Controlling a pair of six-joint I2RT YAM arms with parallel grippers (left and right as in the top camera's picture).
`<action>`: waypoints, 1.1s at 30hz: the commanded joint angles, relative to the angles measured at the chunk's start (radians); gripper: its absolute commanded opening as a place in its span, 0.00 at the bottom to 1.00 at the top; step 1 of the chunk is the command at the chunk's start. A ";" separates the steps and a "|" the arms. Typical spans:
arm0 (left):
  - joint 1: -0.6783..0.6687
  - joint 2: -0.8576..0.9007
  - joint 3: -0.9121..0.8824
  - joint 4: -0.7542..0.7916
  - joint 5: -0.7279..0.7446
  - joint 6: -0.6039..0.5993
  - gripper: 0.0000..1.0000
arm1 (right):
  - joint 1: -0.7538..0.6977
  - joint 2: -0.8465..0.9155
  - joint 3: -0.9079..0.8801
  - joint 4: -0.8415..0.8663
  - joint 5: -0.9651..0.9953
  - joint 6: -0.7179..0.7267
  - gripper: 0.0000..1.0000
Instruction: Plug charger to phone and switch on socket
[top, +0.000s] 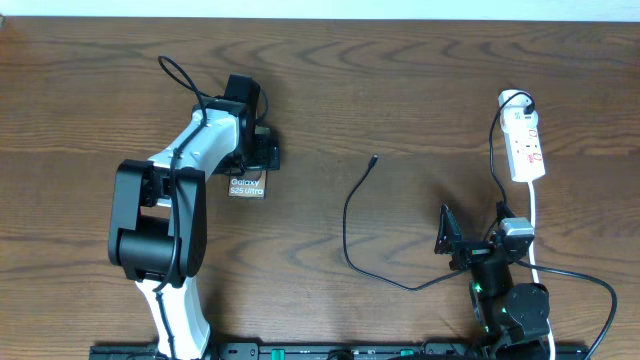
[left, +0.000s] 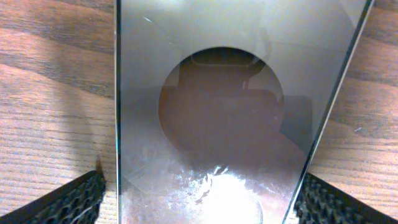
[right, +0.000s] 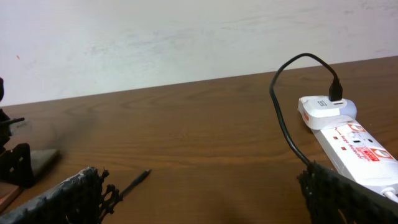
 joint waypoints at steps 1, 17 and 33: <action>-0.002 0.013 -0.032 -0.002 -0.006 -0.039 0.92 | -0.005 -0.006 -0.003 -0.002 0.012 -0.007 0.99; -0.003 0.013 -0.032 -0.021 -0.002 -0.026 0.83 | -0.005 -0.006 -0.003 -0.002 0.012 -0.007 0.99; 0.014 -0.153 -0.028 -0.047 -0.002 -0.156 0.70 | -0.005 -0.006 -0.003 -0.002 0.012 -0.007 0.99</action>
